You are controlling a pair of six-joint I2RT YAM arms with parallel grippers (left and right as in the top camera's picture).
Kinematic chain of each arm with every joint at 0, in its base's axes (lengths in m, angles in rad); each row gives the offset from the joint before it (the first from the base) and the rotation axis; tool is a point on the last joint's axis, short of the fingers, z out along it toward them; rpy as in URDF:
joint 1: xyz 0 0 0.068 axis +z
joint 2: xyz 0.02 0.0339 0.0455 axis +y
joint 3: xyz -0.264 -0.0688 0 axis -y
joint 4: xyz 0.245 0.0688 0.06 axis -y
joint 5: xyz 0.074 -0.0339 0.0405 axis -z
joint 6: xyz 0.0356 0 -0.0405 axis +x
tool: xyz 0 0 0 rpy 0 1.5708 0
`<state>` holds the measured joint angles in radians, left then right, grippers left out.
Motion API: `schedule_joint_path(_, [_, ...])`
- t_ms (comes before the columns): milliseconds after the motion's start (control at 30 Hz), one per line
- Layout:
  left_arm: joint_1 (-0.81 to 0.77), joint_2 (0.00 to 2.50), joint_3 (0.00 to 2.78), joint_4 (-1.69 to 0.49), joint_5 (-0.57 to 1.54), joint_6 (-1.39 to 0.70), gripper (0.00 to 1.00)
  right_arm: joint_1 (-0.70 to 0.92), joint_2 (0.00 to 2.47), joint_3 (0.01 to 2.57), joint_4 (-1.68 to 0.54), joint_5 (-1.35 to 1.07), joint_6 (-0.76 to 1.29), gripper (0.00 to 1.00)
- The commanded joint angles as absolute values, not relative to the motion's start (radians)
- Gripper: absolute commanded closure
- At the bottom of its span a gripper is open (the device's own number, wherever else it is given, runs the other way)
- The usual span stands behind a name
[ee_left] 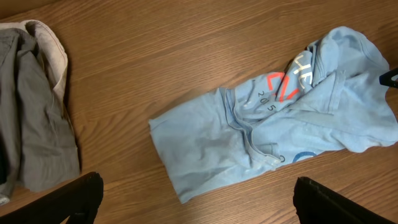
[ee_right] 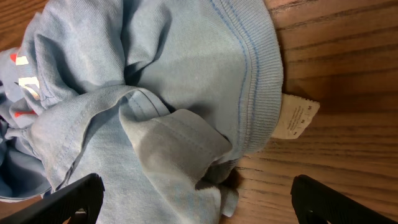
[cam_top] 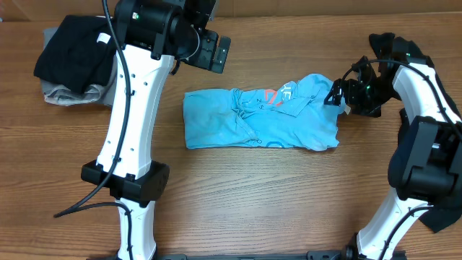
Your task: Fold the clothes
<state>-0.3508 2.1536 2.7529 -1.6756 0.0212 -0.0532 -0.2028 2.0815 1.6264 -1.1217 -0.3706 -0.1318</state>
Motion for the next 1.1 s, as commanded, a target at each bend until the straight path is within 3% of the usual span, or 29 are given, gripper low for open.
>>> schedule_joint_path(0, [-0.347, 2.154, 2.751, -1.671, 0.011, -0.067, 0.0, -0.209, 2.084, 1.622, -1.119, -0.387, -0.139, 0.0])
schedule_joint_path(600, [-0.347, 2.154, 2.751, -1.665, -0.011, -0.067, 0.0, -0.209, 2.084, 1.477, -0.96, -0.452, -0.074, 0.01])
schedule_joint_path(900, [-0.347, 2.154, 2.751, -1.666, -0.011, -0.067, 0.0, -0.208, 2.084, 1.403, -0.848, -0.517, 0.025, 0.24])
schedule_joint_path(1067, [-0.347, 2.154, 2.751, -1.665, -0.011, -0.067, 0.0, -0.208, 2.084, 1.382, -0.839, -0.518, 0.039, 0.56])
